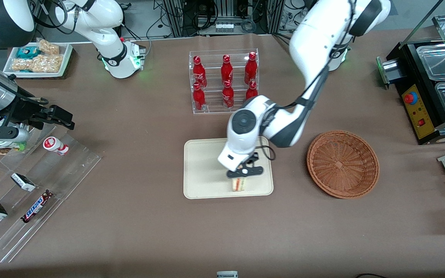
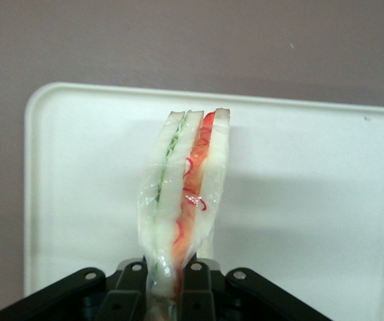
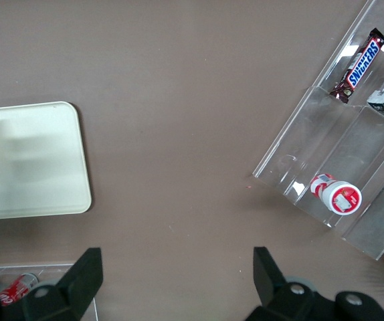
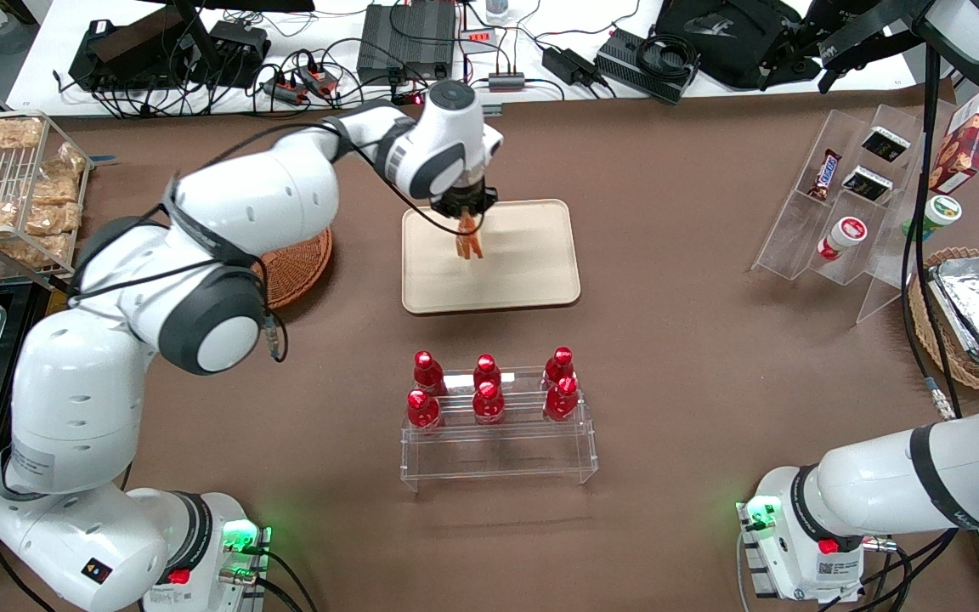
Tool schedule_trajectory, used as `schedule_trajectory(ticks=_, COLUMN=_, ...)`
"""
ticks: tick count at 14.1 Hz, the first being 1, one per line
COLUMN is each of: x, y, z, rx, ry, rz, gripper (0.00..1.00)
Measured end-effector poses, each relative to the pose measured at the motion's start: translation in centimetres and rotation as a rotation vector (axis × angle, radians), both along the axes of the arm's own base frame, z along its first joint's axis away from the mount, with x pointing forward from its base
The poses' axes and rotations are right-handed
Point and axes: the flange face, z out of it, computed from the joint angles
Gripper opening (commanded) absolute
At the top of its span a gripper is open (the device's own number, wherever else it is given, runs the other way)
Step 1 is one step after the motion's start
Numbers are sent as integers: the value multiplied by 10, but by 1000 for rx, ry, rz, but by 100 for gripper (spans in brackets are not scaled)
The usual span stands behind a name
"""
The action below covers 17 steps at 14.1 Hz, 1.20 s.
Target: Place sandwich from basket to tray
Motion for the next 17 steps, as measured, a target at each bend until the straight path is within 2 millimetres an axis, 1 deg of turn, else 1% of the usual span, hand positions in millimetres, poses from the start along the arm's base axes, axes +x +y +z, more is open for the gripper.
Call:
schedule_trajectory(ticks=2, x=-9, y=-12, z=-12, rx=8, ry=9, rz=7, gripper=8)
schedule_trajectory(ticks=3, x=-11, y=-13, z=-17, rx=11, ry=13, rz=15, gripper=14)
schedule_trajectory(ticks=4, x=-12, y=-14, z=-21, rx=14, ry=17, rz=19, gripper=32)
schedule_trajectory(ticks=5, x=-14, y=-16, z=-26, rx=15, ry=19, rz=17, gripper=83)
schedule_trajectory(ticks=6, x=-16, y=-19, z=-30, rx=12, ry=18, rz=14, gripper=100)
schedule_trajectory(ticks=8, x=-20, y=-24, z=-35, rx=8, ry=16, rz=16, gripper=100)
schedule_trajectory(ticks=9, x=-19, y=-25, z=-32, rx=2, ry=10, rz=21, gripper=100)
schedule_trajectory(ticks=10, x=-15, y=-26, z=-22, rx=-9, ry=-4, rz=26, gripper=100)
schedule_trajectory(ticks=11, x=-9, y=-26, z=-3, rx=-20, ry=-21, rz=36, gripper=100)
schedule_trajectory(ticks=12, x=-2, y=-21, z=24, rx=-25, ry=-36, rz=54, gripper=100)
schedule_trajectory(ticks=13, x=7, y=-9, z=57, rx=-29, ry=-51, rz=80, gripper=100)
schedule_trajectory(ticks=15, x=22, y=30, z=128, rx=-25, ry=-51, rz=138, gripper=100)
schedule_trajectory(ticks=16, x=26, y=54, z=159, rx=-8, ry=-39, rz=147, gripper=100)
schedule_trajectory(ticks=17, x=29, y=78, z=185, rx=8, ry=-25, rz=146, gripper=100)
